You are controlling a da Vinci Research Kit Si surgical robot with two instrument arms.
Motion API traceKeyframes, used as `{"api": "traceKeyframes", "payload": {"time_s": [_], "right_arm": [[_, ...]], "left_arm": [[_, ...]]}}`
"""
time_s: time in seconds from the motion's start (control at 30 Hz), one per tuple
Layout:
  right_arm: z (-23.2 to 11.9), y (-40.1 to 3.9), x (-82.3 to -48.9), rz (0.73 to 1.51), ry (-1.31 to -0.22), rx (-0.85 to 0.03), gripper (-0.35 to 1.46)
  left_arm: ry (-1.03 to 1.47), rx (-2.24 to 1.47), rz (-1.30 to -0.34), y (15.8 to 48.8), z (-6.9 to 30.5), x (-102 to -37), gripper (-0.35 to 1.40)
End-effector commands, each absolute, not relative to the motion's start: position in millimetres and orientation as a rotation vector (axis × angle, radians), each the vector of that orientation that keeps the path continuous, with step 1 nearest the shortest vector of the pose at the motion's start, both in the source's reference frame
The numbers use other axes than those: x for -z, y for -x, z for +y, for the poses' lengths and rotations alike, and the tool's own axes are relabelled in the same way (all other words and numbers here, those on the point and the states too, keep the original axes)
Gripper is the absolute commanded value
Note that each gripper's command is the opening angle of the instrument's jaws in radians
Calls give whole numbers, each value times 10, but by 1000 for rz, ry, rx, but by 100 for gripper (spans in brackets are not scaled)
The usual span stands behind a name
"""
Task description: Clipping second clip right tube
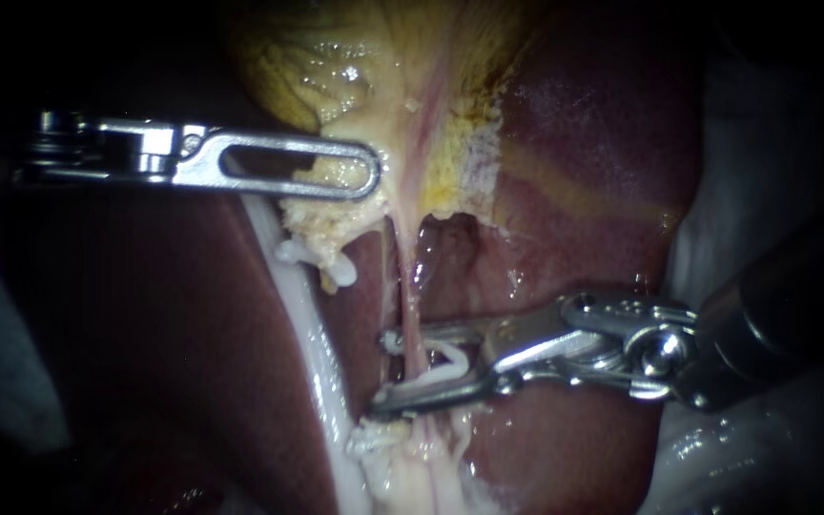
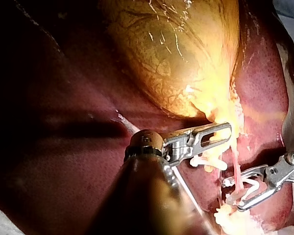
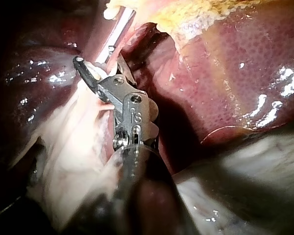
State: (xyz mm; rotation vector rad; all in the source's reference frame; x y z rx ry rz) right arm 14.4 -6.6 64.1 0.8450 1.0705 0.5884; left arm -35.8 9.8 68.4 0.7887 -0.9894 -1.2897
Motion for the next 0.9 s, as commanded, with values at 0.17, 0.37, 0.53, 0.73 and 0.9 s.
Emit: {"api": "traceKeyframes", "payload": {"time_s": [0.17,0.37,0.53,0.73,0.9], "right_arm": [[-67,-145,-642,1069,-853,-584,40],[-66,-140,-640,1066,-873,-576,-9],[-65,-137,-640,1066,-877,-573,-35],[-65,-133,-640,1045,-907,-633,-35],[-66,-133,-641,1045,-905,-633,-35]], "left_arm": [[-789,1289,-989,358,98,-684,-35],[-789,1289,-989,358,98,-684,-35],[-789,1289,-989,358,98,-684,-35],[-789,1289,-989,358,98,-684,-35],[-790,1289,-989,358,99,-685,-35]]}}
